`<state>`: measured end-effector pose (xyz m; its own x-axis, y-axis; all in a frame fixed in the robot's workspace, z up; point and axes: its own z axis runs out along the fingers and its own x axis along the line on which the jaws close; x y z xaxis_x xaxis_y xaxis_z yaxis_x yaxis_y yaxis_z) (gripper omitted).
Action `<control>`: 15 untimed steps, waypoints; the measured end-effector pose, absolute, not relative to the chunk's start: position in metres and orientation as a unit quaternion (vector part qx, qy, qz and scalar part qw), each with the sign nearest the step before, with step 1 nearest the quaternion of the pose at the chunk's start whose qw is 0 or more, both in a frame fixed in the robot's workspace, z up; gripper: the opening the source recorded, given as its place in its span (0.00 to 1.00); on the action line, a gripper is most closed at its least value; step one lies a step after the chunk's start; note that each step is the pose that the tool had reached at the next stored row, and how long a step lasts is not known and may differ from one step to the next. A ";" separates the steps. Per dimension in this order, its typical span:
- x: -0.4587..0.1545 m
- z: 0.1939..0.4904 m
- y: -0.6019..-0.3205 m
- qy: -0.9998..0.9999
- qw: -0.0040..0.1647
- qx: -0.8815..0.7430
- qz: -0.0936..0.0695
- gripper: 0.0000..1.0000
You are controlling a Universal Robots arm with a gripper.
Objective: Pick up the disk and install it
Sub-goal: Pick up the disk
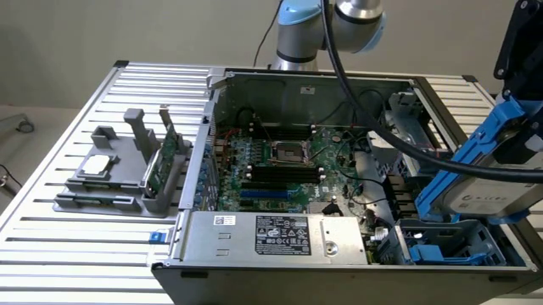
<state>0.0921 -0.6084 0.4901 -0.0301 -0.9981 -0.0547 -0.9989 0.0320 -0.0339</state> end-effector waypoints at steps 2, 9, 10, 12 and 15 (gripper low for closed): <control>0.092 0.489 -0.611 0.718 0.031 -0.696 0.007 0.33; 0.092 0.483 -0.615 0.718 0.031 -0.696 0.007 0.33; 0.092 0.481 -0.615 0.718 0.031 -0.696 0.007 0.33; 0.092 0.478 -0.615 0.718 0.031 -0.696 0.007 0.33; 0.092 0.472 -0.615 0.718 0.031 -0.696 0.007 0.33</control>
<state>0.0922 -0.6154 0.4722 -0.0300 -0.9980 -0.0548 -0.9989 0.0319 -0.0338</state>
